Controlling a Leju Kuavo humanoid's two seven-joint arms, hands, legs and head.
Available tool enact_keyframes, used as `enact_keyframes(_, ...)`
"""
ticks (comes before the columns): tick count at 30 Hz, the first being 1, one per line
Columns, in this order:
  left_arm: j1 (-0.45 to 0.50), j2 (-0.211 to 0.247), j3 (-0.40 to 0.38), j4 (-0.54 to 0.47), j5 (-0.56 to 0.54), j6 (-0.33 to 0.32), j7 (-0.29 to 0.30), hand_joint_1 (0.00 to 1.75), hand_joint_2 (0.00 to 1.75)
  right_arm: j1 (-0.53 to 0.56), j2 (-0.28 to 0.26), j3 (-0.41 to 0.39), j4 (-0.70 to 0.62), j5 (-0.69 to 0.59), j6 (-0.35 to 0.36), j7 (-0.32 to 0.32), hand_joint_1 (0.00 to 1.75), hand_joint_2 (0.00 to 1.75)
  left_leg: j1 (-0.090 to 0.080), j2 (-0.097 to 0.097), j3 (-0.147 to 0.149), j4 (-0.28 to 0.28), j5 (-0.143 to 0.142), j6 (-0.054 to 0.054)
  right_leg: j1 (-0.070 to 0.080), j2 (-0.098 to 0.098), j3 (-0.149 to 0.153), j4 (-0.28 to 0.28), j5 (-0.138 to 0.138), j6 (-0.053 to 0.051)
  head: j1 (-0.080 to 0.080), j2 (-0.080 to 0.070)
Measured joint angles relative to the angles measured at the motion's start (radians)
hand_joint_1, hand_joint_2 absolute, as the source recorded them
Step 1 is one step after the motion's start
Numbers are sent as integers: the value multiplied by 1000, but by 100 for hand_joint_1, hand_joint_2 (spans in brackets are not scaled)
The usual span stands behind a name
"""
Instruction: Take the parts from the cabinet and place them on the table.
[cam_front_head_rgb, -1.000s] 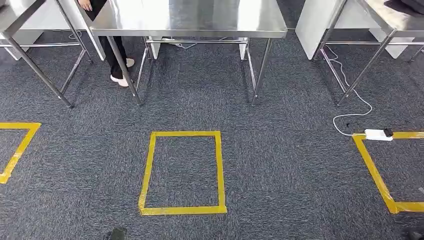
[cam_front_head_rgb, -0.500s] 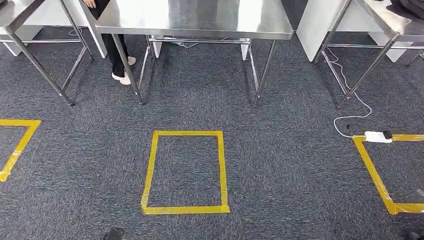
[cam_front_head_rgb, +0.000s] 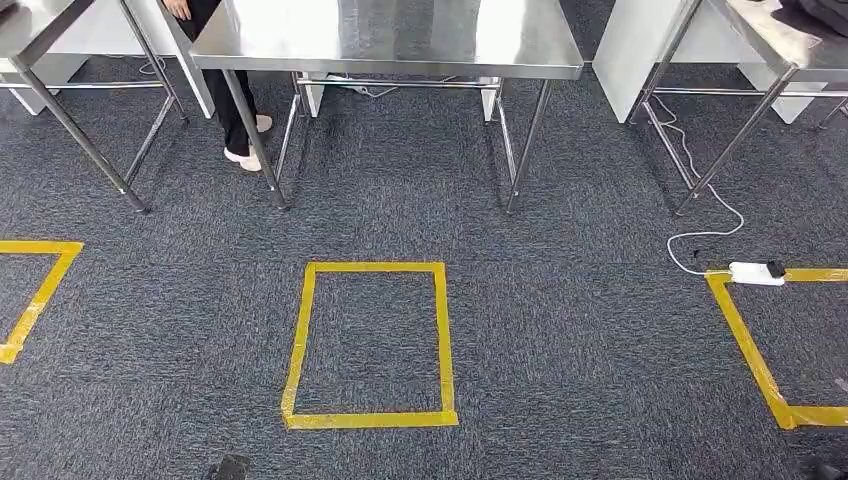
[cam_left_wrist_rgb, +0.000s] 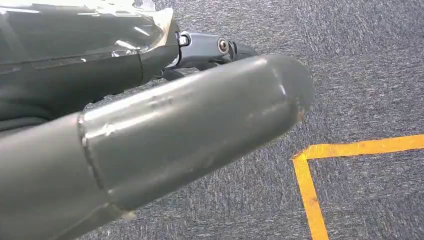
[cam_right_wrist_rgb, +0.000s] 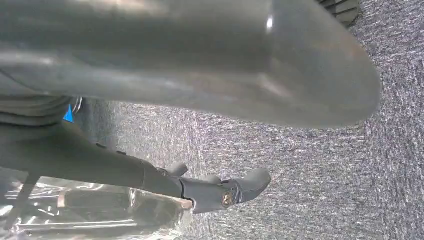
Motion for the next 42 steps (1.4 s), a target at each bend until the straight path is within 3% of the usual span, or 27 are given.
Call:
enact_keyframes(10,0,0,0,0,-3,2,1,0,0,0,0,2,0,4,-8,-13,0,0,1,0,0,0,0,0,1,0,0,0,0,0,0,0)
enact_keyframes(11,0,3,0,0,-5,3,1,0,0,-1,2,7,0,7,3,-14,0,0,0,-3,0,-12,6,16,-5,-4,17,-15,10,16,-1,0)
enact_keyframes(12,0,0,0,0,-6,3,1,0,0,0,-1,8,0,8,5,-15,0,0,12,-4,17,-42,24,25,-5,2,3,14,-15,12,2,0)
enact_keyframes(13,-1,2,0,0,-6,3,1,0,0,0,0,8,0,8,5,-15,0,0,14,-5,15,-44,29,30,-7,7,-27,78,-52,4,3,0)
enact_keyframes(14,-1,2,0,0,-6,3,1,0,0,0,0,8,0,8,6,-14,0,0,14,-7,12,-44,29,30,-10,9,-61,153,-85,1,6,0)
enact_keyframes(16,0,2,0,0,-6,3,2,0,0,1,-1,8,0,9,6,-14,0,0,13,-13,7,-43,32,25,-14,12,-121,284,-132,5,4,0)
enact_keyframes(17,0,2,0,0,-6,3,2,0,0,2,-1,8,0,10,6,-13,0,0,14,-19,5,-43,34,21,-17,12,-123,291,-127,14,6,0)
enact_keyframes(18,0,2,0,0,-6,3,2,0,0,3,-1,8,0,10,6,-13,0,0,17,-25,4,-42,36,17,-22,12,-98,246,-104,26,5,0)
enact_keyframes(20,0,0,0,0,-6,3,2,0,0,1,-4,8,0,9,6,-10,0,0,25,-32,2,-37,38,4,-35,13,6,54,-30,52,6,0)
enact_keyframes(21,0,2,0,0,-6,3,3,0,0,0,-2,8,0,9,6,-10,0,0,23,-34,-1,-30,36,-8,-42,18,36,-10,-22,56,10,0)
enact_keyframes(22,0,5,0,-1,-6,3,5,0,0,0,4,8,1,9,6,-8,0,0,18,-37,-2,-26,33,-19,-28,26,24,-8,-18,42,15,0)
enact_keyframes(23,0,5,0,-1,-7,3,5,0,0,-1,3,8,1,9,6,-8,0,0,16,-38,-3,-28,33,-24,-28,24,22,-1,-16,27,13,0)
enact_keyframes(25,1,4,0,-1,-7,4,6,0,0,-1,1,10,1,13,8,-7,0,0,19,-39,-2,-33,38,-33,-26,23,20,2,-15,12,9,0)
enact_keyframes(26,1,4,0,0,-7,4,8,0,0,-1,2,10,1,13,10,-7,0,0,25,-37,-4,-30,37,-37,-33,20,21,0,-10,1,10,0)
enact_keyframes(27,2,4,0,0,-7,5,9,0,0,-2,2,10,1,14,10,-7,0,0,27,-25,-12,-10,17,-39,-33,17,27,0,-6,-7,9,0)
enact_keyframes(28,1,4,0,0,-7,6,10,0,0,-1,2,11,1,14,10,-7,0,0,27,-13,-31,38,-24,-40,-31,16,24,0,-2,-16,7,0)
enact_keyframes(30,1,4,0,0,-7,6,11,0,0,1,2,11,1,16,10,-7,0,0,26,-8,-106,211,-115,-45,-24,12,18,1,-1,-19,5,0)
enact_keyframes(31,2,4,0,0,-7,6,11,0,0,3,2,11,1,16,10,-7,0,0,26,-8,-134,277,-138,-44,-21,8,15,1,1,-22,5,0)
enact_keyframes(32,3,4,0,0,-7,6,11,0,0,3,2,11,1,17,10,-7,0,0,26,-8,-140,294,-135,-42,-18,6,15,1,1,-22,6,0)
enact_keyframes(34,4,5,0,0,-7,6,12,0,0,2,2,13,1,18,12,-9,0,0,26,-5,-85,195,-71,-33,-16,3,17,1,1,-22,5,0)
enact_keyframes(36,4,6,0,0,-7,7,12,0,0,0,3,16,1,18,13,-10,0,0,20,15,16,10,0,-16,-15,0,21,1,0,-21,5,0)
enact_keyframes(37,1,6,0,0,-7,7,11,0,0,0,4,16,1,18,17,-11,0,0,12,26,25,-13,-11,-17,-4,-2,18,4,-2,-17,6,0)
enact_keyframes(40,3,5,0,0,-7,8,9,0,0,1,3,17,0,16,24,-16,0,0,3,10,17,-15,-6,-10,-5,-10,16,-4,1,-5,7,0)
enact_keyframes(41,3,5,1,0,-5,9,9,0,0,0,3,18,0,17,25,-19,0,0,5,6,20,-26,1,0,0,-15,18,-5,1,4,6,0)
enact_keyframes(42,3,2,1,0,-5,9,8,0,0,0,2,21,0,19,25,-21,0,0,10,7,26,-35,10,8,-6,-10,9,11,-10,7,5,0)
